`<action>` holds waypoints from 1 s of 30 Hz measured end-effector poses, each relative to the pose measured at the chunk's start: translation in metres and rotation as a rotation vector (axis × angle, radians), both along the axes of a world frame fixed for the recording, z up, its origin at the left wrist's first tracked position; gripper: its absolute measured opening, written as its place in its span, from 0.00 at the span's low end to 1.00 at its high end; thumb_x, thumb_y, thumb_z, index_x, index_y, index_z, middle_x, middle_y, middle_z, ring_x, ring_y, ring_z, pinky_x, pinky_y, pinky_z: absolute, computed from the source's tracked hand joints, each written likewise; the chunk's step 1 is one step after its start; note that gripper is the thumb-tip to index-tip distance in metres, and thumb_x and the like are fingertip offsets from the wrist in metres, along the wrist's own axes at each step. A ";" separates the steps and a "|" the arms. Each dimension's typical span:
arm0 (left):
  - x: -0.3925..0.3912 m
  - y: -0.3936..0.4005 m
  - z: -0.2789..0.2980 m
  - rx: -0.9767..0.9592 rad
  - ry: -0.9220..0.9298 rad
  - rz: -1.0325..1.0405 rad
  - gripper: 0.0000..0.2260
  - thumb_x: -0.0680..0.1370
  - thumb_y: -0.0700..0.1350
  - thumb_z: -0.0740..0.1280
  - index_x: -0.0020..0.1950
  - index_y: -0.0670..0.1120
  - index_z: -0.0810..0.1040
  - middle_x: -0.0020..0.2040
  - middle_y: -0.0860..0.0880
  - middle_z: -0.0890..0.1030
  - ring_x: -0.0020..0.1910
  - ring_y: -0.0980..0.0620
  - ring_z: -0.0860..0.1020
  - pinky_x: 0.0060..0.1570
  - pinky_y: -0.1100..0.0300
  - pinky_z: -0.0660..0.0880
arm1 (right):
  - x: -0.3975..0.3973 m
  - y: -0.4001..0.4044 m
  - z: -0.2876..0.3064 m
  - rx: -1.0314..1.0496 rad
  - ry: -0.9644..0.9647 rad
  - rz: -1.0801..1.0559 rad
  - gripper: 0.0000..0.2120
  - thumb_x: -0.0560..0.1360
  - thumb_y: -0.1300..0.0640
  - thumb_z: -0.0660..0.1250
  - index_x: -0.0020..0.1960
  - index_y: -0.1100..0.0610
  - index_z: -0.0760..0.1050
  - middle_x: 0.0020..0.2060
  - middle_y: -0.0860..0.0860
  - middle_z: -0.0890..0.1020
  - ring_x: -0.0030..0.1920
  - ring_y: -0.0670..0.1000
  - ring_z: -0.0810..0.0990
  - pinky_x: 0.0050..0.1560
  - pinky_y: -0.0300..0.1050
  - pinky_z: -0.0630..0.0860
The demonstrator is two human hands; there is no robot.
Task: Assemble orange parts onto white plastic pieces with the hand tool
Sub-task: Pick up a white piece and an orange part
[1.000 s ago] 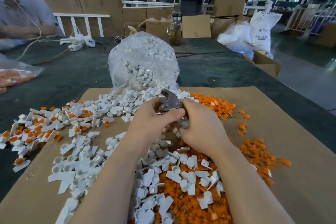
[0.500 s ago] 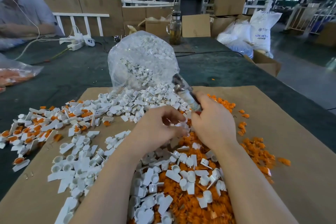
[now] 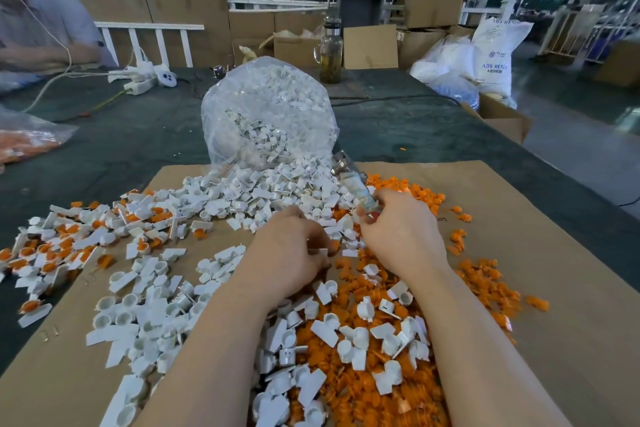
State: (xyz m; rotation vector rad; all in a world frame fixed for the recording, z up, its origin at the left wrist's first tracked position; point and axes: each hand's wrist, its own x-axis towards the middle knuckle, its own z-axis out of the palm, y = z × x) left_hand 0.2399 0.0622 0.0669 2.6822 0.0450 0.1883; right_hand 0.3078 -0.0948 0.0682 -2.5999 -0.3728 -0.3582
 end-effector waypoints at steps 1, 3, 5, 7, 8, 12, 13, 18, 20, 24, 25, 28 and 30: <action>0.000 0.001 0.000 0.004 -0.004 0.009 0.07 0.74 0.50 0.74 0.51 0.57 0.84 0.45 0.58 0.67 0.46 0.56 0.74 0.41 0.64 0.71 | 0.000 0.000 0.000 -0.004 0.012 0.011 0.03 0.77 0.51 0.65 0.47 0.49 0.73 0.32 0.41 0.71 0.32 0.42 0.71 0.26 0.37 0.63; 0.002 0.002 0.001 0.021 -0.007 0.026 0.06 0.73 0.50 0.74 0.49 0.58 0.84 0.44 0.59 0.67 0.43 0.58 0.73 0.36 0.67 0.66 | 0.000 0.002 0.001 -0.013 0.038 0.038 0.05 0.76 0.50 0.65 0.44 0.48 0.70 0.32 0.42 0.72 0.31 0.42 0.72 0.26 0.35 0.62; 0.003 0.002 0.002 0.023 -0.007 0.054 0.04 0.74 0.50 0.74 0.48 0.58 0.85 0.46 0.56 0.70 0.45 0.56 0.74 0.38 0.65 0.67 | 0.000 0.003 0.001 -0.022 0.075 0.075 0.07 0.76 0.50 0.65 0.41 0.49 0.71 0.32 0.43 0.74 0.31 0.44 0.74 0.26 0.35 0.63; 0.003 0.003 0.002 0.019 -0.010 0.096 0.03 0.74 0.51 0.74 0.47 0.58 0.84 0.51 0.54 0.72 0.49 0.54 0.75 0.44 0.62 0.71 | 0.000 0.004 0.001 -0.036 0.112 0.114 0.08 0.75 0.50 0.66 0.39 0.50 0.73 0.32 0.45 0.76 0.32 0.44 0.75 0.26 0.35 0.64; 0.002 0.003 0.002 0.029 -0.025 0.103 0.04 0.74 0.51 0.74 0.47 0.59 0.84 0.52 0.54 0.71 0.52 0.53 0.74 0.48 0.60 0.71 | -0.001 0.004 0.001 -0.041 0.125 0.128 0.08 0.74 0.50 0.66 0.38 0.50 0.73 0.32 0.44 0.76 0.32 0.44 0.75 0.26 0.35 0.64; 0.000 -0.006 0.002 0.123 -0.098 -0.025 0.08 0.75 0.57 0.70 0.54 0.63 0.82 0.52 0.57 0.67 0.58 0.53 0.66 0.55 0.54 0.57 | -0.003 0.005 0.001 -0.003 0.127 0.132 0.06 0.75 0.50 0.68 0.41 0.51 0.74 0.33 0.44 0.76 0.33 0.44 0.74 0.28 0.36 0.63; -0.001 -0.010 0.002 0.147 -0.081 -0.081 0.09 0.76 0.56 0.69 0.56 0.63 0.81 0.53 0.57 0.67 0.58 0.53 0.65 0.53 0.55 0.55 | -0.003 0.005 0.001 0.027 0.127 0.124 0.06 0.75 0.51 0.68 0.43 0.53 0.77 0.34 0.46 0.77 0.34 0.44 0.75 0.29 0.36 0.63; 0.001 -0.012 -0.003 0.166 -0.058 -0.160 0.09 0.77 0.50 0.69 0.56 0.61 0.82 0.51 0.57 0.74 0.56 0.54 0.71 0.55 0.56 0.57 | -0.005 0.004 0.006 0.113 0.154 0.124 0.04 0.74 0.54 0.67 0.44 0.54 0.80 0.35 0.47 0.79 0.34 0.45 0.75 0.30 0.35 0.64; 0.002 -0.011 -0.003 0.134 -0.057 -0.132 0.08 0.78 0.50 0.69 0.55 0.58 0.83 0.50 0.56 0.78 0.54 0.54 0.75 0.57 0.58 0.64 | -0.007 0.005 0.006 0.118 0.165 0.139 0.05 0.74 0.54 0.67 0.46 0.53 0.81 0.36 0.46 0.79 0.34 0.44 0.75 0.29 0.34 0.64; 0.002 -0.010 0.001 -0.133 -0.126 0.040 0.05 0.77 0.52 0.70 0.51 0.57 0.84 0.44 0.61 0.80 0.45 0.61 0.77 0.45 0.66 0.73 | -0.008 0.006 0.007 0.163 0.190 0.174 0.07 0.74 0.52 0.68 0.48 0.54 0.82 0.37 0.47 0.80 0.35 0.44 0.76 0.31 0.34 0.65; 0.002 -0.010 0.004 -0.233 -0.153 0.090 0.03 0.77 0.51 0.70 0.49 0.58 0.84 0.42 0.62 0.80 0.43 0.63 0.77 0.42 0.68 0.71 | -0.008 0.006 0.007 0.178 0.191 0.190 0.08 0.74 0.51 0.68 0.48 0.54 0.82 0.38 0.48 0.80 0.36 0.45 0.76 0.32 0.35 0.65; 0.001 -0.008 0.009 -0.453 -0.172 0.155 0.04 0.77 0.50 0.72 0.43 0.60 0.82 0.39 0.61 0.83 0.39 0.63 0.80 0.39 0.68 0.72 | -0.011 0.005 0.009 0.282 0.189 0.211 0.10 0.74 0.49 0.70 0.43 0.56 0.80 0.35 0.51 0.79 0.35 0.48 0.76 0.32 0.41 0.69; 0.000 -0.007 0.011 -0.563 -0.157 0.160 0.06 0.77 0.47 0.72 0.43 0.58 0.83 0.37 0.59 0.84 0.37 0.64 0.82 0.40 0.67 0.76 | -0.013 0.005 0.010 0.416 0.236 0.230 0.05 0.74 0.52 0.71 0.44 0.54 0.81 0.35 0.50 0.82 0.37 0.48 0.80 0.35 0.40 0.76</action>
